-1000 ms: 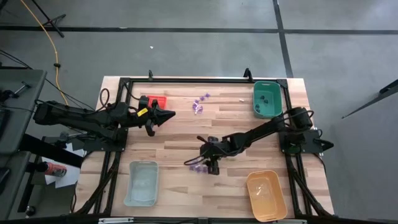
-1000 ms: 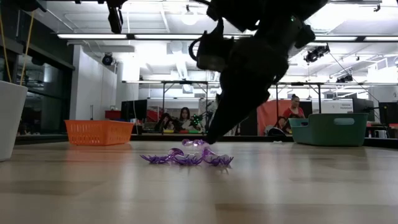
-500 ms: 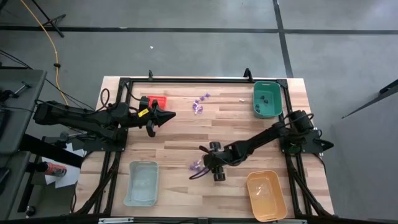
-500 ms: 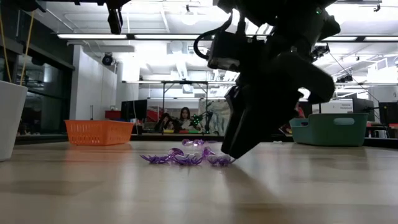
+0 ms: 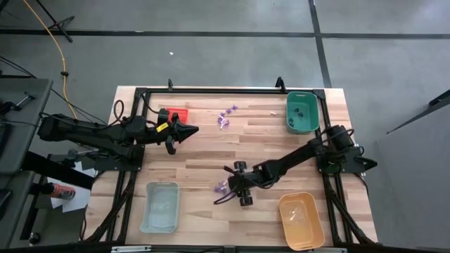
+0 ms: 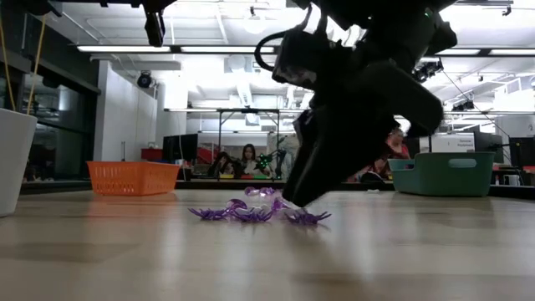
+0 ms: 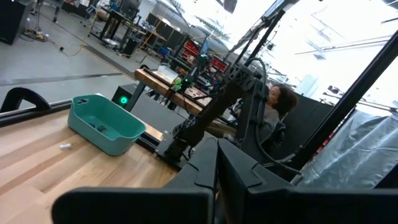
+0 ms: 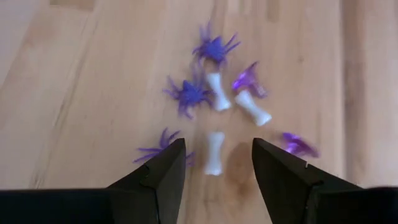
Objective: Sort Halloween decoration
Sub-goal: Put the white bone toy into the orange bin
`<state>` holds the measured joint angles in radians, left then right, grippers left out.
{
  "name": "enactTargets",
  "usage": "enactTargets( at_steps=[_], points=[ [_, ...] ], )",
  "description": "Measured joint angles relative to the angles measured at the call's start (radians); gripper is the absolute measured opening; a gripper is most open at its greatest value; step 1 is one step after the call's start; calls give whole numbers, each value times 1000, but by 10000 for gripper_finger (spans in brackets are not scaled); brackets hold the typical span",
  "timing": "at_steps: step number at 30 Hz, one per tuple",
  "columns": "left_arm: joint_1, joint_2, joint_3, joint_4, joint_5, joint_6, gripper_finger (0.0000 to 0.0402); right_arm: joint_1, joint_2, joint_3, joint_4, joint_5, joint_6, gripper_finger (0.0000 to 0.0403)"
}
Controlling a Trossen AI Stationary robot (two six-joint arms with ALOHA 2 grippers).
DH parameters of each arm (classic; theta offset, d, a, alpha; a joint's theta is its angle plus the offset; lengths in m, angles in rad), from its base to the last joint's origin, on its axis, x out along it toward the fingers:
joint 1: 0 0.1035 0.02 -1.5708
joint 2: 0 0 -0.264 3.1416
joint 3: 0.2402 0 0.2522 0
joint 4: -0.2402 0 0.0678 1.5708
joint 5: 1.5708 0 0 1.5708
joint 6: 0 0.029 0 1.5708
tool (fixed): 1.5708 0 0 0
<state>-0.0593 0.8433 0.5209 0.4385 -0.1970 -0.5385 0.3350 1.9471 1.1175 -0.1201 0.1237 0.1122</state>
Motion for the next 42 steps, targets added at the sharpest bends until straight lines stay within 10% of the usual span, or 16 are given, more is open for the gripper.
enactTargets(
  at_steps=[13, 28, 42],
  points=[
    [0, 0, 0, -1, 0, -8, 0, 15, 56, 4, 46, 43, 99, 172],
    [0, 0, 0, -1, 0, -8, 0, 14, 57, 4, 12, 36, 98, 21],
    [0, 0, 0, -1, 0, -8, 0, -26, 64, 190, -297, 26, -8, 2]
  ],
)
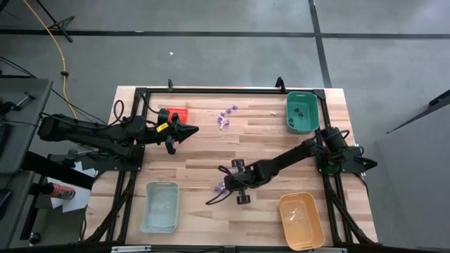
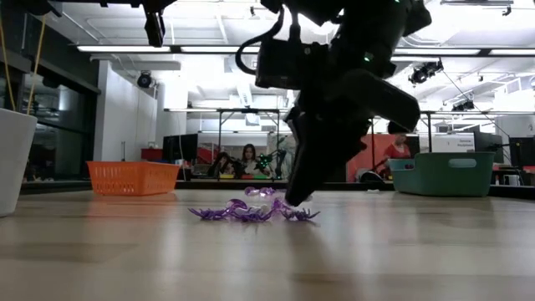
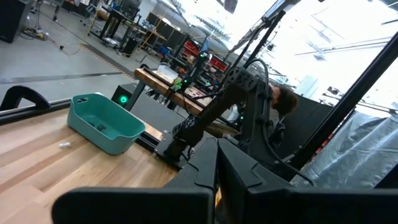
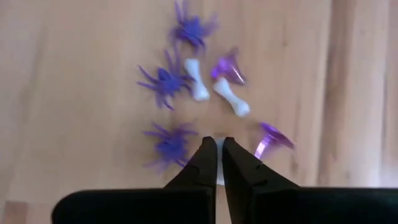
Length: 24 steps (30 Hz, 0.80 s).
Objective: Sort Halloween decoration
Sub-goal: Put the white bone toy into the orange bin
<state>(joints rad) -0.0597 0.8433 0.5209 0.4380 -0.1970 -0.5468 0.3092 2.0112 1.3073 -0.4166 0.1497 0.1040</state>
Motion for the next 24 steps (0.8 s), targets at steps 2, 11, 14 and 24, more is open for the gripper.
enactTargets(
  at_steps=[2, 11, 14, 24],
  points=[
    [0, 0, 0, 0, 0, 0, 0, -9, -5, 3, -21, 0, 1, 2],
    [0, 0, 0, -8, 23, -1, 0, -26, -176, -105, -43, 64, 91, 1],
    [0, 0, 0, -7, 23, -1, 0, -27, -266, -184, -33, 96, 176, 0],
    [0, 0, 1, 112, 20, 1, 0, -36, -512, -525, 405, 139, 464, 1]
  ],
)
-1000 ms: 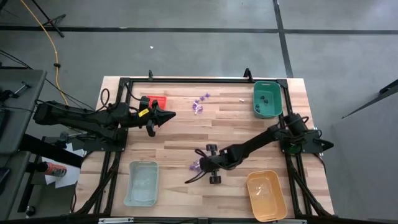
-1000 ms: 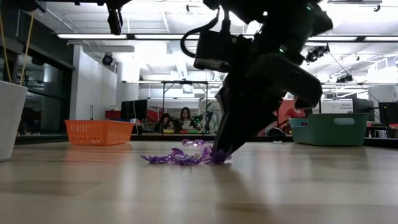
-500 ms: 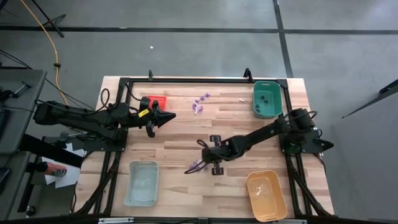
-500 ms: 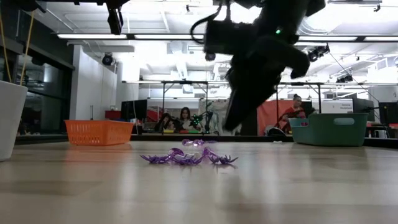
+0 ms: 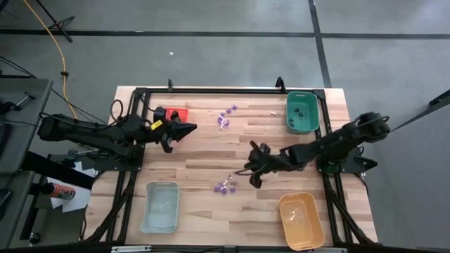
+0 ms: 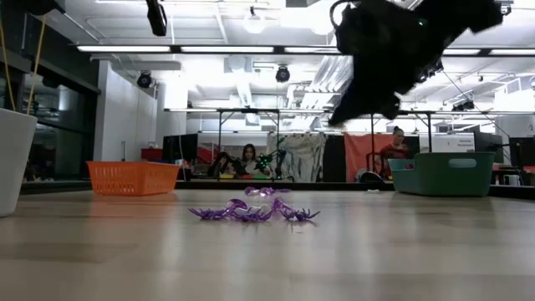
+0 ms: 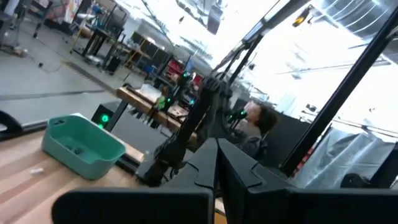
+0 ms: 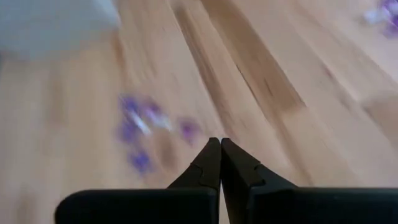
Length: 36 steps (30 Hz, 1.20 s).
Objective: Sort Halloween decoration
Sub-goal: Put the white bone toy into the orange bin
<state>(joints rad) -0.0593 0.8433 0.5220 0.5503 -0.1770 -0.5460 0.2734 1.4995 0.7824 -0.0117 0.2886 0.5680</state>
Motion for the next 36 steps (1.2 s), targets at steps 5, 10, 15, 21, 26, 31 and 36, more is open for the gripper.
enactTargets(
  at_steps=[5, 10, 15, 21, 26, 31, 36],
  points=[
    [0, 0, 0, 8, -1, 7, 0, -44, 7, -65, 411, -1, 8, 1],
    [0, 0, 0, 2, -9, 7, 0, -106, 14, -6, 557, -34, -97, 1],
    [1, 0, 0, -4, -9, 7, 0, -141, 15, 76, 561, -115, -209, 1],
    [1, 0, 0, -4, -9, 7, 0, -157, 15, 128, 561, -124, -261, 0],
    [1, 0, 0, -4, -9, 7, 0, -169, 15, 131, 561, -126, -259, 0],
    [1, 0, 0, -5, -9, 28, 0, -183, 15, 131, 562, -128, -256, 0],
    [1, -45, -2, 57, -9, 89, 0, -217, 30, 132, 566, -95, -285, 0]
  ],
)
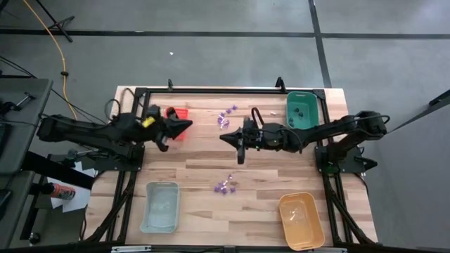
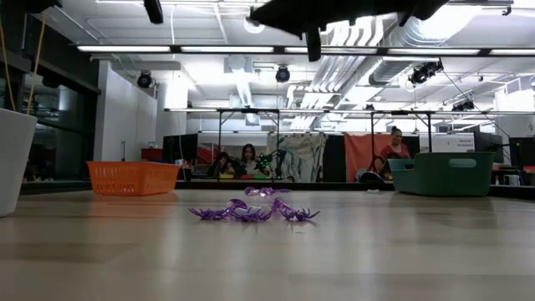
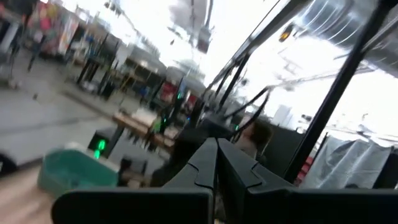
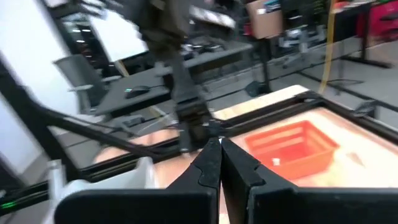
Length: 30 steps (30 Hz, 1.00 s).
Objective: Sort Halloween decoration
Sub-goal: Put the white bone toy into the orange bin
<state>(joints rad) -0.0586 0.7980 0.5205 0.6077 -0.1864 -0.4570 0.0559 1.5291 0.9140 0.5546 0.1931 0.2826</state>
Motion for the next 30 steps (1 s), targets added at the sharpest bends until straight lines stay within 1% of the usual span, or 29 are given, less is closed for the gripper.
enactTargets(
  at_steps=[3, 7, 14, 20, 23, 26, 30],
  points=[
    [0, -43, 0, 2, -5, 36, 0, -36, 49, 25, 8, 8, -3, 0],
    [0, -95, 0, 4, -18, 50, 0, -84, 165, 117, 45, -46, -27, 0],
    [0, -142, 0, 2, -37, 50, 0, -158, 441, 411, 54, -167, -56, 0],
    [0, -145, 0, -1, -37, 50, 0, -210, 672, 692, 47, -200, -22, 0],
    [0, -145, 0, -1, -37, 50, 0, -232, 778, 824, 18, -218, 28, 0],
    [0, -145, 0, -2, -37, 47, 0, -248, 872, 947, -25, -272, 62, 0],
    [0, -145, 0, -3, -31, 42, 0, -254, 958, 1054, -112, -288, 76, 0]
  ],
)
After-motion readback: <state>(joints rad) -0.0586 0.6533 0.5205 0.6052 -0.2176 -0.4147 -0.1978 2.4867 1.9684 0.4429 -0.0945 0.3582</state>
